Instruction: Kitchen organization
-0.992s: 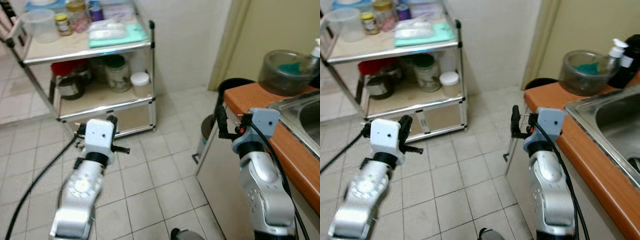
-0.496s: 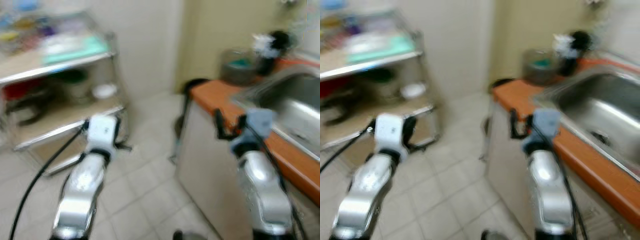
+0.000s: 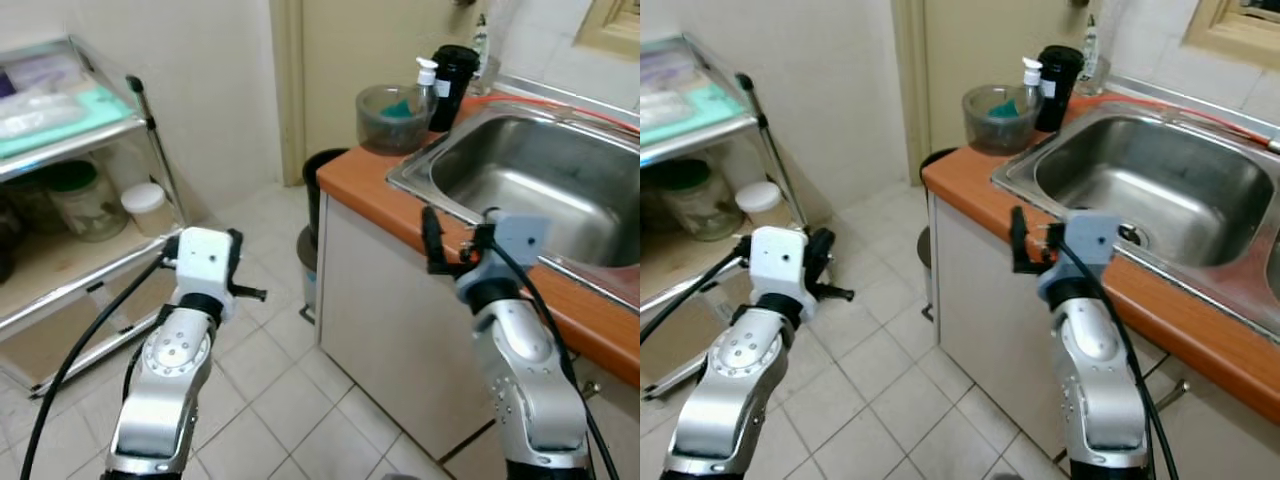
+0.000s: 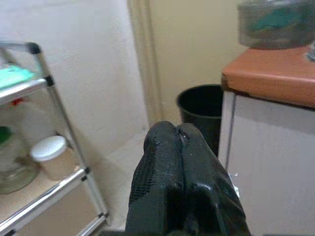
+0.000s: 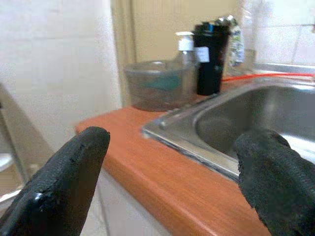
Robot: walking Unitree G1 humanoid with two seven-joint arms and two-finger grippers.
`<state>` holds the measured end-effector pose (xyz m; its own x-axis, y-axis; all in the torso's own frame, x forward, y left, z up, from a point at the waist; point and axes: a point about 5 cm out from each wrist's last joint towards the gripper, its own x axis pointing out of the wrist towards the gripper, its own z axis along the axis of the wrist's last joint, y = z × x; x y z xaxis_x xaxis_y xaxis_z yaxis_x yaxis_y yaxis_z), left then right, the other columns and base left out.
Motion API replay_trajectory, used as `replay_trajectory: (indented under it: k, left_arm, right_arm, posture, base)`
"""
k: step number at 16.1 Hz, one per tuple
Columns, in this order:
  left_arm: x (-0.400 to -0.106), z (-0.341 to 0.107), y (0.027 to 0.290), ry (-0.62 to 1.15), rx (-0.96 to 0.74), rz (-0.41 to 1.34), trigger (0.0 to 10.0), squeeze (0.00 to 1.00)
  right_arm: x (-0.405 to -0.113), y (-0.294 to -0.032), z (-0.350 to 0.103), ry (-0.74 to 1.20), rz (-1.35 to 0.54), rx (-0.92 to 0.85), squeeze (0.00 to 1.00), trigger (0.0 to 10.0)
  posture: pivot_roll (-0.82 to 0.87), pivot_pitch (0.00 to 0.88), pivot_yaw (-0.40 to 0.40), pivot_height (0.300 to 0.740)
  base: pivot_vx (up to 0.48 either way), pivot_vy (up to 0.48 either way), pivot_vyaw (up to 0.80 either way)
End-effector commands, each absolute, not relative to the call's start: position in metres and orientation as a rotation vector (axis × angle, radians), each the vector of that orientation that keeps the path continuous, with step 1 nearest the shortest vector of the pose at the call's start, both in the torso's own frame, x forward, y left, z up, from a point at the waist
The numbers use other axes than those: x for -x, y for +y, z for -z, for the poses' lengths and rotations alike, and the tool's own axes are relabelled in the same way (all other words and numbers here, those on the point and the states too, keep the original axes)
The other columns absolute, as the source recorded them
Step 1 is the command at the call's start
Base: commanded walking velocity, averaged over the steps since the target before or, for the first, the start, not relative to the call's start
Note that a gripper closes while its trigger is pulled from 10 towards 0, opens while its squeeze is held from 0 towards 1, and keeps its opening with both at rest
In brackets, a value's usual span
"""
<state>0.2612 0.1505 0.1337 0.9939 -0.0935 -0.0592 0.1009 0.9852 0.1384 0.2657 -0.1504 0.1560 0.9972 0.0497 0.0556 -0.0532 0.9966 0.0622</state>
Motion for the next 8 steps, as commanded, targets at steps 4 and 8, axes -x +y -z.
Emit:
replay_trajectory:
  k: [4, 8]
  left_arm:
    - [-0.2645, -0.1391, 0.15, 0.038, -0.118, 0.077, 10.0, 0.0]
    - [-0.2622, -0.1374, 0.1507, 0.051, -0.132, 0.085, 10.0, 0.0]
  right_arm:
    - [-0.265, -0.1498, -0.1596, -0.047, -0.08, -0.059, 1.0, 10.0]
    - [-0.2662, -0.1464, -0.159, -0.032, -0.099, -0.03, 1.0, 10.0]
  posture:
    - [-0.07, 0.0, 0.035, 0.74]
    - [-0.07, 0.0, 0.035, 0.74]
  base:
    - [0.0, 0.0, -0.8]
    - [0.0, 0.0, -0.8]
